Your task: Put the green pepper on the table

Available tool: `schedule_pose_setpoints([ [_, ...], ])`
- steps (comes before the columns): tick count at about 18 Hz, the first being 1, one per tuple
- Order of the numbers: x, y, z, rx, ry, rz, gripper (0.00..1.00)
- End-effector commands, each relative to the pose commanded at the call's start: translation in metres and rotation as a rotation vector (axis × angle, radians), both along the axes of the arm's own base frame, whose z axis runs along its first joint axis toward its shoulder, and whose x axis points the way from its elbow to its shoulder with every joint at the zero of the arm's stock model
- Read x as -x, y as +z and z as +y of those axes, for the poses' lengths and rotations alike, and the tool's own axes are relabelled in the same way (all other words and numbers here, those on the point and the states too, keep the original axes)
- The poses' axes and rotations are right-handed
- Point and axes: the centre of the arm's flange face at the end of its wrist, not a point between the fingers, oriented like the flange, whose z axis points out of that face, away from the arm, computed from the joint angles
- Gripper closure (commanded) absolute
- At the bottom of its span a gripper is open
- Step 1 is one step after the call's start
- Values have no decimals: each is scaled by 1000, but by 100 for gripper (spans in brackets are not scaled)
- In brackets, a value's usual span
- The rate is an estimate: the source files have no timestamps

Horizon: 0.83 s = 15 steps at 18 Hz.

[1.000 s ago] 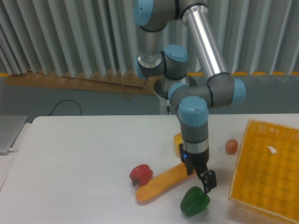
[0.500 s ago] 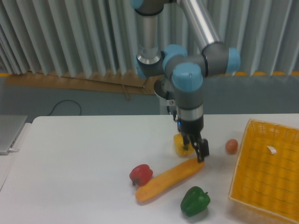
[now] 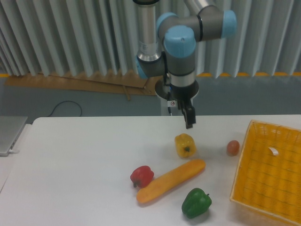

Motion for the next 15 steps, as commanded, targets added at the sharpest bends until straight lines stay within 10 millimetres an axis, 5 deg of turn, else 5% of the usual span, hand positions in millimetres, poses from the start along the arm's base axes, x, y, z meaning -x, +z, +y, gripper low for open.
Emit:
schedule_pose_setpoints([
  [15, 5, -16, 7, -26, 51, -30, 0],
])
